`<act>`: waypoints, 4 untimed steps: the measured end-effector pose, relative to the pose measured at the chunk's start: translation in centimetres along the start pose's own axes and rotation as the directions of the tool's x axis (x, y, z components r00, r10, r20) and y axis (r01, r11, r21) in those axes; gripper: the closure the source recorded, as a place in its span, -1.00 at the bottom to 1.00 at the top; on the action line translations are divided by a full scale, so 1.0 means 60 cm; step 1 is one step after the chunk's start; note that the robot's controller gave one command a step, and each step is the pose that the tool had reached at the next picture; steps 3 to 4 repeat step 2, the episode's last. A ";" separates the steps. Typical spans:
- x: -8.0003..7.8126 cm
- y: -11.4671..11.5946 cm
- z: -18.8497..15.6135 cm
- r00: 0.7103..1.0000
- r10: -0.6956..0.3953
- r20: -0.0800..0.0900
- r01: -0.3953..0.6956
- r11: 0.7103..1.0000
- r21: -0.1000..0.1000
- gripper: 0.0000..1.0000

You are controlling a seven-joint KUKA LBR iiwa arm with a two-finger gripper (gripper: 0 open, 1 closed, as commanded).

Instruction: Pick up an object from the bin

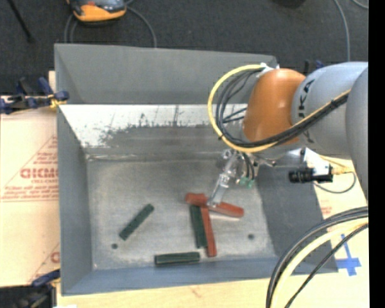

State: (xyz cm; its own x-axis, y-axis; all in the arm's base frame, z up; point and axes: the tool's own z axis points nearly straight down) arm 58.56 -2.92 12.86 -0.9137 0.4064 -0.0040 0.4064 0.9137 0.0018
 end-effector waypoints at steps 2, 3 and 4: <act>0.048 0.022 0.090 0.912 0.411 -0.002 -0.411 0.912 -0.001 1.00; 0.048 0.022 0.090 0.912 0.411 -0.002 -0.411 0.912 -0.001 1.00; 0.048 0.022 0.090 0.912 0.411 -0.002 -0.411 0.912 -0.001 1.00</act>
Offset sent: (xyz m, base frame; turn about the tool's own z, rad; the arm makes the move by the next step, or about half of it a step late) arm -0.0229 0.0242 -0.0586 0.4265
